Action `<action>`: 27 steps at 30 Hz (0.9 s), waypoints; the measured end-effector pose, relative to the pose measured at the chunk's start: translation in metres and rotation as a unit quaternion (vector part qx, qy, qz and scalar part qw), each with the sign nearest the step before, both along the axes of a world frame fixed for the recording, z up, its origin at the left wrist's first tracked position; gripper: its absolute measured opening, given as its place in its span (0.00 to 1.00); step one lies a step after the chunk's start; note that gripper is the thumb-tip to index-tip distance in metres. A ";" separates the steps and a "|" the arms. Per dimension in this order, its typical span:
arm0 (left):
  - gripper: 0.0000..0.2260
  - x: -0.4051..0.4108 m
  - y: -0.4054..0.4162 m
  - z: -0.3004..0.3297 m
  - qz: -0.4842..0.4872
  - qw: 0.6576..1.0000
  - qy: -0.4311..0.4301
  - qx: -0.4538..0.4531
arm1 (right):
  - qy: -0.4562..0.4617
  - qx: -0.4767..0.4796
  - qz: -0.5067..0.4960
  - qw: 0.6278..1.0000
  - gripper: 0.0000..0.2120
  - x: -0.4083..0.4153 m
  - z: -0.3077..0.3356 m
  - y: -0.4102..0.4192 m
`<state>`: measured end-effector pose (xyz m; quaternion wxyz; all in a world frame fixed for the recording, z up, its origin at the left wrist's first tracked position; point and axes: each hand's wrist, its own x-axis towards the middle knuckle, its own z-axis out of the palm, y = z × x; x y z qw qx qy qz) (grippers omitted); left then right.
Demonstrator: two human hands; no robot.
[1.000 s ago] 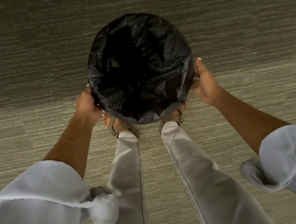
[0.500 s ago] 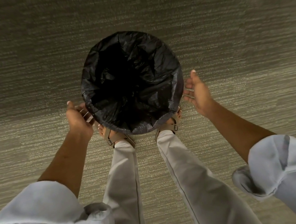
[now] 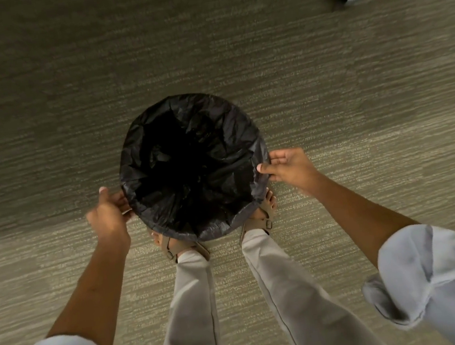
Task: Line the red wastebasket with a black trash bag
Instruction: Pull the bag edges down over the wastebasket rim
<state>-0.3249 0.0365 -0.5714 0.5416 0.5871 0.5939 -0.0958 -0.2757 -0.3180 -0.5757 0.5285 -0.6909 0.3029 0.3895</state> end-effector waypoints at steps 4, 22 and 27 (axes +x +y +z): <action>0.18 0.015 -0.015 0.007 -0.028 1.000 0.000 -0.013 | -0.007 -0.054 -0.003 0.999 0.14 0.004 0.003 -0.015; 0.27 0.215 -0.187 0.069 -0.197 0.965 -0.078 -0.157 | -0.097 -0.126 -0.354 0.922 0.08 0.079 0.049 -0.170; 0.31 0.206 -0.199 0.054 -0.183 0.965 -0.059 -0.179 | -0.093 -0.110 -0.493 0.858 0.09 0.099 0.026 -0.184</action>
